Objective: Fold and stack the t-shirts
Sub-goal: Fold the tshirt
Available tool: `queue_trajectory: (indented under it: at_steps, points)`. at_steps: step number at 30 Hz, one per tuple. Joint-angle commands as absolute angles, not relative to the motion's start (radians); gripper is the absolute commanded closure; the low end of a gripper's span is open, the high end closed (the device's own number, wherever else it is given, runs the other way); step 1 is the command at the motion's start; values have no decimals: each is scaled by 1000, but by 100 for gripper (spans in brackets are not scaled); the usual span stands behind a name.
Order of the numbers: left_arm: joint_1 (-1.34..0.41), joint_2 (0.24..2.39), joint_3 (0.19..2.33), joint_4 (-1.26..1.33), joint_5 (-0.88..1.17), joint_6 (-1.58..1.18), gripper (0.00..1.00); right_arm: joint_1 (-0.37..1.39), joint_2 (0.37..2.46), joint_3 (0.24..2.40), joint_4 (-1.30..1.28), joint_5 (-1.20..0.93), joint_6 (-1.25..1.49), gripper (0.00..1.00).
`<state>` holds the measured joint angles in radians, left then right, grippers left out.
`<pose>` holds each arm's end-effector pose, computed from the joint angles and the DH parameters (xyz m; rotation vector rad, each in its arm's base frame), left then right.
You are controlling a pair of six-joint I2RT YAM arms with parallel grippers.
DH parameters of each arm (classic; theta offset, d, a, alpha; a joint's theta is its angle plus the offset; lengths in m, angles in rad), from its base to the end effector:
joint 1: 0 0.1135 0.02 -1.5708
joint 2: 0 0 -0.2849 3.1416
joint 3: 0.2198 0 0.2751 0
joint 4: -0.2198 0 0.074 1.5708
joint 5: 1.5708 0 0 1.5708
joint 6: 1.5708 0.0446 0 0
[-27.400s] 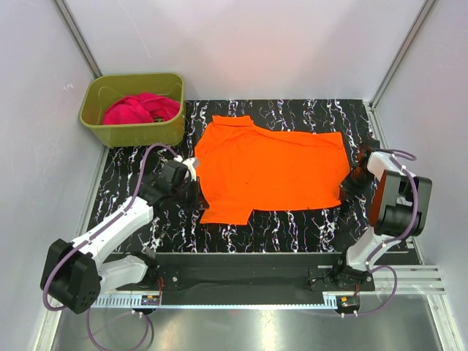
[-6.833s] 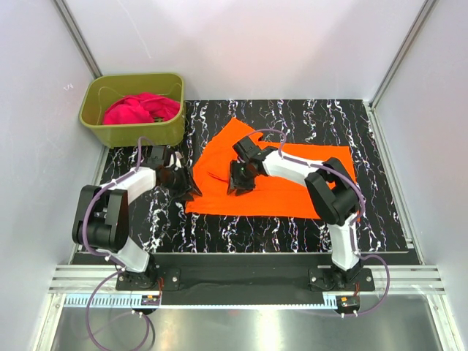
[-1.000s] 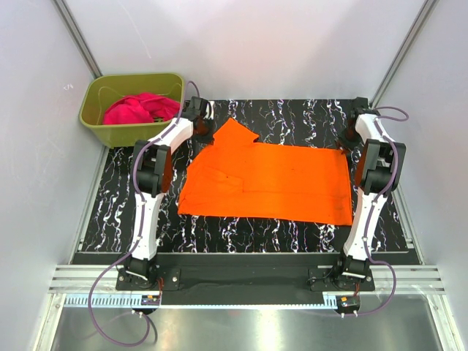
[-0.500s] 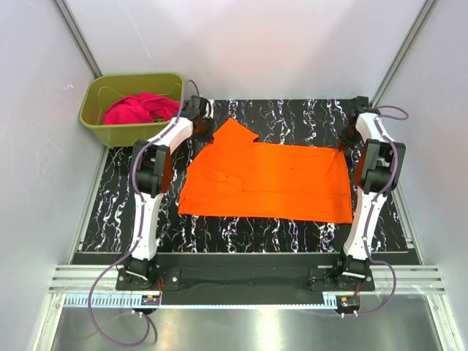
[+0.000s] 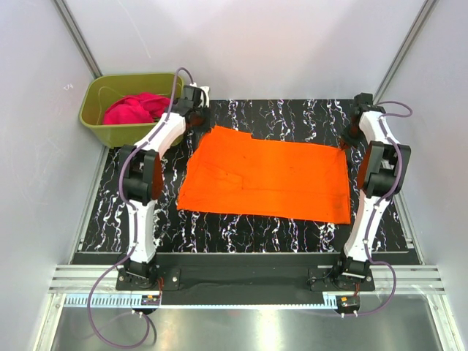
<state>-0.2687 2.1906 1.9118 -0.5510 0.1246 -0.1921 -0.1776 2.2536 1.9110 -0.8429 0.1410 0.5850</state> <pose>0.5191 -0.1487 0.2419 0.1515 2.4191 -0.3621 0.5080 -0.0975 0.1913 1.0529 2.5248 -0.0812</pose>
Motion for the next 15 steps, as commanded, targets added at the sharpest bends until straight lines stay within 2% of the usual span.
queue_trajectory:
  at_steps: [1,15]
  points:
    - [-265,2108,1872,-517,97,-181,100,-183,2154,1885,-850,132,552,100]
    - [-265,2011,1755,-517,46,-181,100,-183,1968,1658,-848,133,591,100]
